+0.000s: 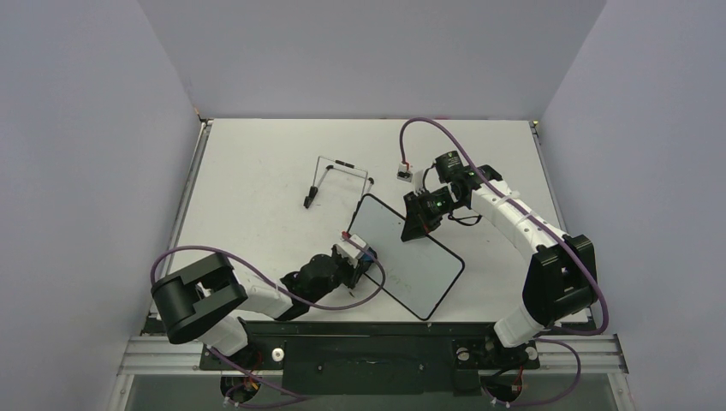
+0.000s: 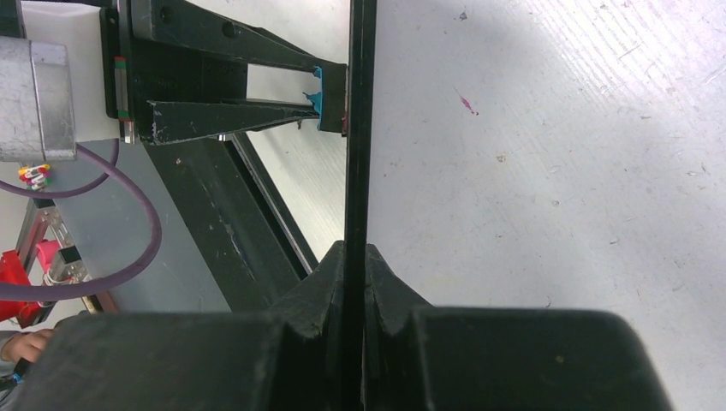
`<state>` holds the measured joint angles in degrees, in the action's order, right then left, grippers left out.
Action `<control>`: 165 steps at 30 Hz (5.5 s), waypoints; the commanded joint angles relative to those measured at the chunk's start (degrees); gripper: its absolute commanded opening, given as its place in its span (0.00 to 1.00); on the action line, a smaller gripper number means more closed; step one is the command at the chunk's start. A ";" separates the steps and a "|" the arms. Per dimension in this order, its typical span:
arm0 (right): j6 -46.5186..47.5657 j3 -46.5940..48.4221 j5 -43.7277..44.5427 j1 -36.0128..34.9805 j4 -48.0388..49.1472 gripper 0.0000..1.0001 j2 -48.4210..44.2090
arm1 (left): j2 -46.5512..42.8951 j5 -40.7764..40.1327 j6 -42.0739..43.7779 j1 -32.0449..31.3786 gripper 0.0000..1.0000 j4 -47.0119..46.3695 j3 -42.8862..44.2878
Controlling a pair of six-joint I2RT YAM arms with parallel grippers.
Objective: Erase the whiteboard
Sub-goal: Erase the whiteboard at the whiteboard stand.
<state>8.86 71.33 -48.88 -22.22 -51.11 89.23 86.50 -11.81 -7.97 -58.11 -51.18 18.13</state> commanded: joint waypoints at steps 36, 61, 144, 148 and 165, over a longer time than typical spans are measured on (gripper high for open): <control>2.41 0.76 -5.48 -0.79 -0.21 0.00 -2.40 | -5.11 3.05 7.02 -1.09 0.00 -8.59 -4.59; 2.21 0.77 -6.05 -0.88 -0.30 0.00 -2.84 | 5.61 -11.48 15.19 -8.80 0.00 -15.06 -0.07; 2.60 0.74 -5.96 -0.66 -0.47 0.00 -2.86 | 2.49 -1.88 -1.34 -3.73 0.00 -8.27 -1.46; 2.57 0.66 -5.74 -0.66 -0.49 0.00 -3.00 | 2.79 -0.23 1.01 -5.11 0.00 -6.95 -1.42; 2.72 0.79 -6.35 -0.67 -0.53 0.00 -2.97 | -1.17 -18.25 -8.48 -4.07 0.00 11.03 4.87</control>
<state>10.96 71.33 -48.93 -22.17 -52.16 88.92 88.03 -25.58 -10.44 -65.76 -45.30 21.54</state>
